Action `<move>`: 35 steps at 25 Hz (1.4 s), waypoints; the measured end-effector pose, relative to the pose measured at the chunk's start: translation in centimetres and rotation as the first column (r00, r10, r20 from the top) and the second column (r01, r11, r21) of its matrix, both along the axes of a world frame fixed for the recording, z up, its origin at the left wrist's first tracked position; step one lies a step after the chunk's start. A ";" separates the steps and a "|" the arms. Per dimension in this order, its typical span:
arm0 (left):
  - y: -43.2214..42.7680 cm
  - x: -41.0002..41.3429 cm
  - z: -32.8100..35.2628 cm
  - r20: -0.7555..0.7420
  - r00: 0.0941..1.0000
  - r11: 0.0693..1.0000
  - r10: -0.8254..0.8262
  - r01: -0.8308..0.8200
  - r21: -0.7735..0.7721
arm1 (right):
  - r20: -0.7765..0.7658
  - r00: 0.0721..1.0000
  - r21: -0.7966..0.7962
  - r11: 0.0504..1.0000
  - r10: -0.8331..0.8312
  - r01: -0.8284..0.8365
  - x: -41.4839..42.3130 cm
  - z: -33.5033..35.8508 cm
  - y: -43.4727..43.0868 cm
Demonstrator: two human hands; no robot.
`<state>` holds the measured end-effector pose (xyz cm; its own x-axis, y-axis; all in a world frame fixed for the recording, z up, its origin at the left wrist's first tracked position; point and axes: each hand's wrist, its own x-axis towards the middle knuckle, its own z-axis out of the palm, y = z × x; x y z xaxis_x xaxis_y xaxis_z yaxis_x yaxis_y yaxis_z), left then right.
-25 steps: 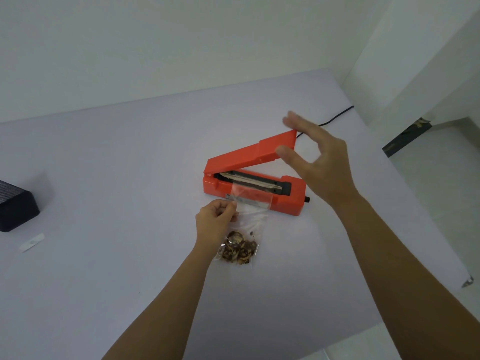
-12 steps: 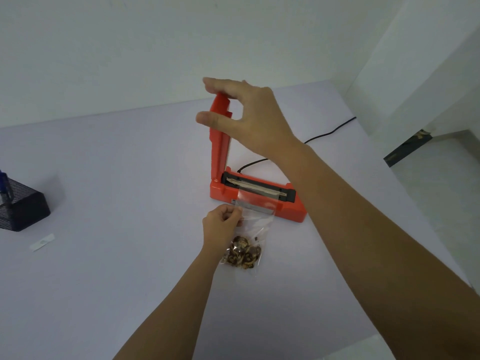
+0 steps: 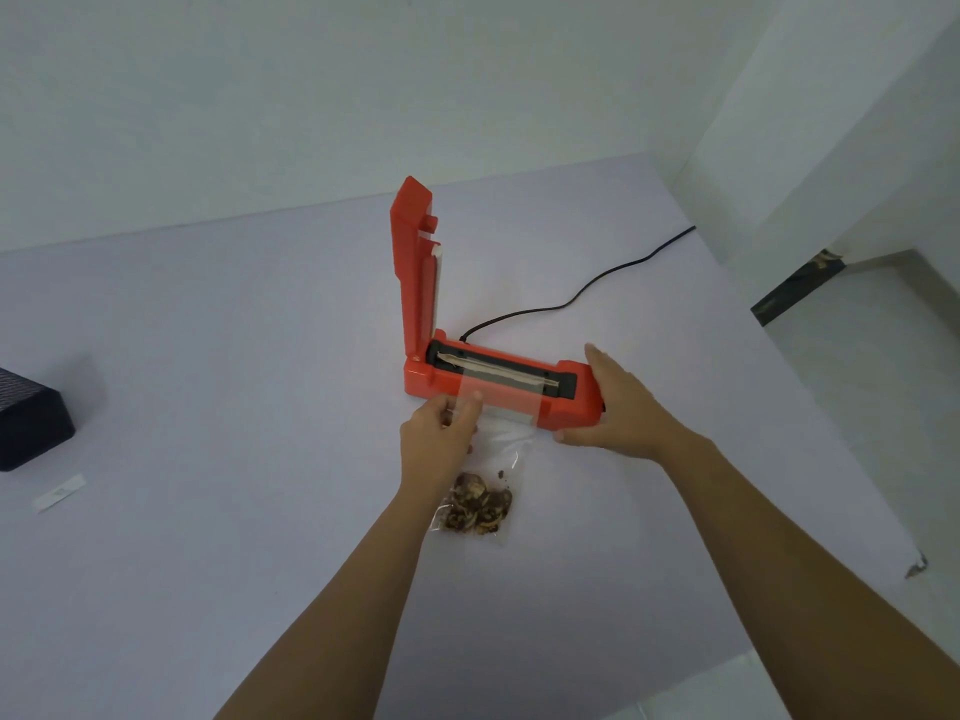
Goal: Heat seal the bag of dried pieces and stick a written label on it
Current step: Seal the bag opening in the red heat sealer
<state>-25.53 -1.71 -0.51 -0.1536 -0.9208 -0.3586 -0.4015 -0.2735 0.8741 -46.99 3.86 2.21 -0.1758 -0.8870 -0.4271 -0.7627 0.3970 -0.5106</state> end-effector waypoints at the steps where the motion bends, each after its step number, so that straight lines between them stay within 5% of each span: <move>1: 0.0 -0.4 0.4 0.023 1.000 1.000 -0.001 0.002 -0.027 | -0.012 1.000 -0.039 0.999 -0.021 0.021 0.0 -0.4 0.1; 11: 0.1 -2.6 2.0 0.197 0.967 0.968 0.161 -0.116 -0.221 | -0.120 0.993 -0.143 0.990 -0.014 -0.003 0.1 -1.0 0.1; 29: 2.0 -3.3 3.3 -0.077 0.985 0.909 0.154 -0.172 -0.381 | -0.073 0.997 -0.169 0.985 -0.039 0.026 -0.7 -2.0 0.3; 33: 2.3 -2.2 3.8 -0.083 0.988 0.921 0.133 -0.154 -0.359 | -0.274 0.961 -0.118 0.991 0.026 -0.061 -1.0 -2.3 0.5; 35: 2.2 -0.7 3.8 -0.071 0.986 0.928 0.153 -0.168 -0.332 | -0.327 0.943 -0.250 0.968 -0.057 -0.028 -0.1 -1.6 1.0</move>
